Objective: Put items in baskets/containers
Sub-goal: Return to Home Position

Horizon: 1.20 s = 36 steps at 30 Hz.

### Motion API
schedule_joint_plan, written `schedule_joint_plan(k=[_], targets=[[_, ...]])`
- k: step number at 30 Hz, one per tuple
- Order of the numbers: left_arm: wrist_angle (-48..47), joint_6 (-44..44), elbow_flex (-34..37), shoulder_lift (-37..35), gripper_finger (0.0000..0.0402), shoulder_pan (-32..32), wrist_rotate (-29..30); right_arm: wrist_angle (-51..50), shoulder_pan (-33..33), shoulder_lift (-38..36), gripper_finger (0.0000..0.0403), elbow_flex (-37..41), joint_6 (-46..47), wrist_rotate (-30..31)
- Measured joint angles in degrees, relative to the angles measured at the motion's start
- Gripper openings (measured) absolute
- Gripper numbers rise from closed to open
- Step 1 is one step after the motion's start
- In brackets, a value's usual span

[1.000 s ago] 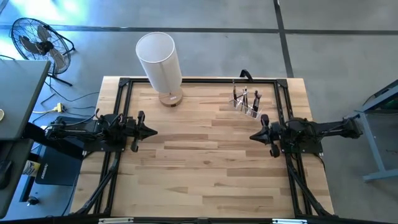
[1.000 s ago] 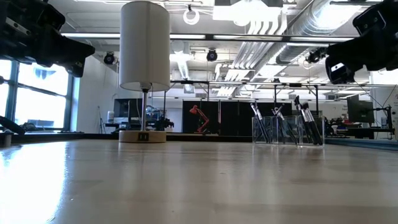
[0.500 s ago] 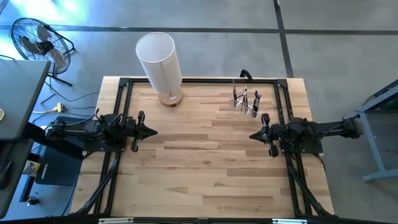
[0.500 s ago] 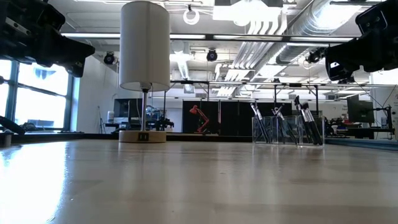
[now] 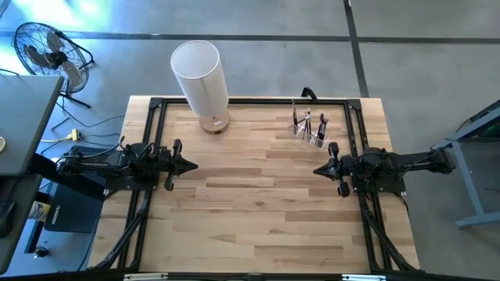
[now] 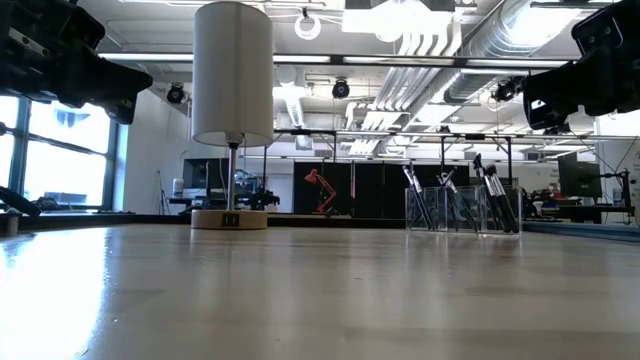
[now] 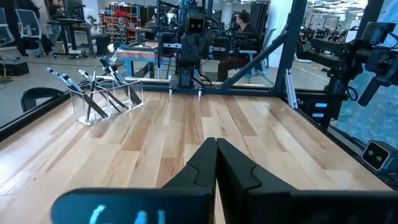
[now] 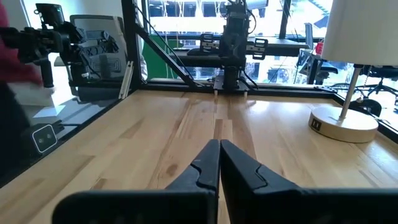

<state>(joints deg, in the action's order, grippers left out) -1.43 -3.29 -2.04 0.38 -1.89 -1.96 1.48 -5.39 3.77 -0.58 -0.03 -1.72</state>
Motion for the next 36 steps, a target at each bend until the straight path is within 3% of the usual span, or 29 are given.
schedule_joint_plan(k=[36], targets=[[0.0,0.0,0.0,0.0,0.0001,0.0,0.0,0.0,0.0,0.0,0.0005,0.0,0.0,0.0]])
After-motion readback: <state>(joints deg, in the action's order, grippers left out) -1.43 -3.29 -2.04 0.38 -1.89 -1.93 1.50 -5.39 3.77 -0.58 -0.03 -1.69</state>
